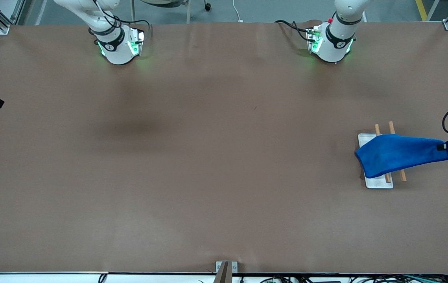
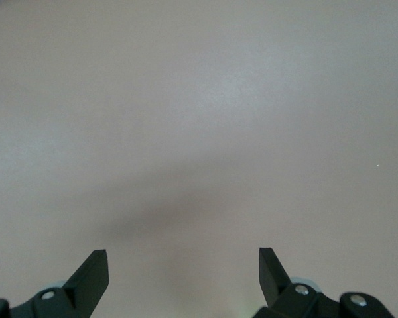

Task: Right arm passes towel to left arm to hang
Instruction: 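Release the towel on the dowels and open the left gripper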

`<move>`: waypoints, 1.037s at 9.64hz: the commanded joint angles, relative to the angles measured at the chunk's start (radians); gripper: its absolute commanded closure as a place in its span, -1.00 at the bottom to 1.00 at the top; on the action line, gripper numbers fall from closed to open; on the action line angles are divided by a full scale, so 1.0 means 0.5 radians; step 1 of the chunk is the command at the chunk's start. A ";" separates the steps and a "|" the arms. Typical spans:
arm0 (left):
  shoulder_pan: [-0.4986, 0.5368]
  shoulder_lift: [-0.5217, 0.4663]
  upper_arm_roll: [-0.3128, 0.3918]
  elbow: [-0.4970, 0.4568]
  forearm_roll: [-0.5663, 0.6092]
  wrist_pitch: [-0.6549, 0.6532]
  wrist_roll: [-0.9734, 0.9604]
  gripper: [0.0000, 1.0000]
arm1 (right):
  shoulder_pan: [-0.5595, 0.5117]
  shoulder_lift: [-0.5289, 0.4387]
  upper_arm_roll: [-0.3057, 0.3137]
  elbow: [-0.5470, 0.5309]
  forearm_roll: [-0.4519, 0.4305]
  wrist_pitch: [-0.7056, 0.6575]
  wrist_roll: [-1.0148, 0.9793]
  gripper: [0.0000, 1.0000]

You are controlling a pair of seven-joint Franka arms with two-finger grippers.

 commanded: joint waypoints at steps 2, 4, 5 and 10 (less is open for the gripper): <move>-0.011 0.139 0.043 0.024 0.052 0.063 0.074 1.00 | -0.024 -0.056 0.041 -0.041 -0.037 0.027 -0.020 -1.00; -0.005 0.173 0.043 0.018 0.052 0.109 0.071 0.97 | -0.027 -0.053 0.044 0.018 -0.037 0.015 -0.023 -1.00; -0.002 0.200 0.043 0.017 0.052 0.116 0.074 0.90 | -0.024 -0.050 0.044 0.067 -0.046 0.000 -0.020 -1.00; -0.008 0.179 0.046 0.027 0.036 0.083 0.059 -1.00 | -0.027 -0.050 0.050 0.064 -0.080 0.009 0.011 -1.00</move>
